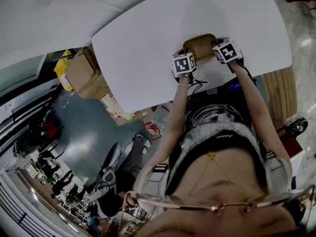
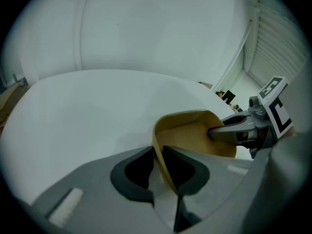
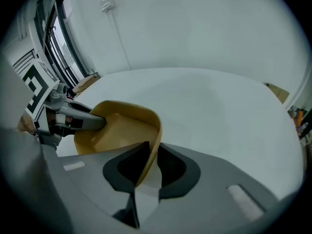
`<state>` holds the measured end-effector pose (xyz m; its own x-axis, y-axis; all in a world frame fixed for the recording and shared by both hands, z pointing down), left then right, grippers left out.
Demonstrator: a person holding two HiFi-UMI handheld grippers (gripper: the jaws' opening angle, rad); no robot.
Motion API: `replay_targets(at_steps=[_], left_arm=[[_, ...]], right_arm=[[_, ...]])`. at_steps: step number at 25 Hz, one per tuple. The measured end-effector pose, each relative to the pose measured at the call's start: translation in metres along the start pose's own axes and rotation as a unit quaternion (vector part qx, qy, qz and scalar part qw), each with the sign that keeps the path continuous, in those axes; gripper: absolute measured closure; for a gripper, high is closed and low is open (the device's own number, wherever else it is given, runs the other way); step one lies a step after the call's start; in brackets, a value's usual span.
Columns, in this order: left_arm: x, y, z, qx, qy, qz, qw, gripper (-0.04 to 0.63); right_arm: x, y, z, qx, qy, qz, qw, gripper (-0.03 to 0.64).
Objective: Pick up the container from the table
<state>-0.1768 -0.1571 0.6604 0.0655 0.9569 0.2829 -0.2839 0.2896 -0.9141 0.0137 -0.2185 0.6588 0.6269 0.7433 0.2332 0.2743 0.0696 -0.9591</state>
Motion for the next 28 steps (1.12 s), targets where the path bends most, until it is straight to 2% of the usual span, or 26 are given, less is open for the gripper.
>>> replay_targets(at_steps=[15, 28], left_arm=[[0.0008, 0.0006, -0.0004, -0.004, -0.002, -0.004, 1.0000, 0.531], [0.0051, 0.0021, -0.0035, -0.016, -0.006, -0.028, 0.9995, 0.534]], right_arm=[[0.0006, 0.0003, 0.0006, 0.002, -0.005, -0.003, 1.000, 0.535], [0.0031, 0.0027, 0.0049, 0.008, -0.006, -0.011, 1.000, 0.537]])
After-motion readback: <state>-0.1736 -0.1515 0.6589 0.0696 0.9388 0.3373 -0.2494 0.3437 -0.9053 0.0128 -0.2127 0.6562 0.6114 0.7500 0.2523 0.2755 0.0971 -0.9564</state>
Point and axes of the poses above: the fingertips, and each gripper's own axes: y backward along the fingers, z to its left, x out of its underside, the point moved 8 cm from there along y, backward along the fingers, and after that the axes turned 12 degrees about z, right-handed, at the moved point
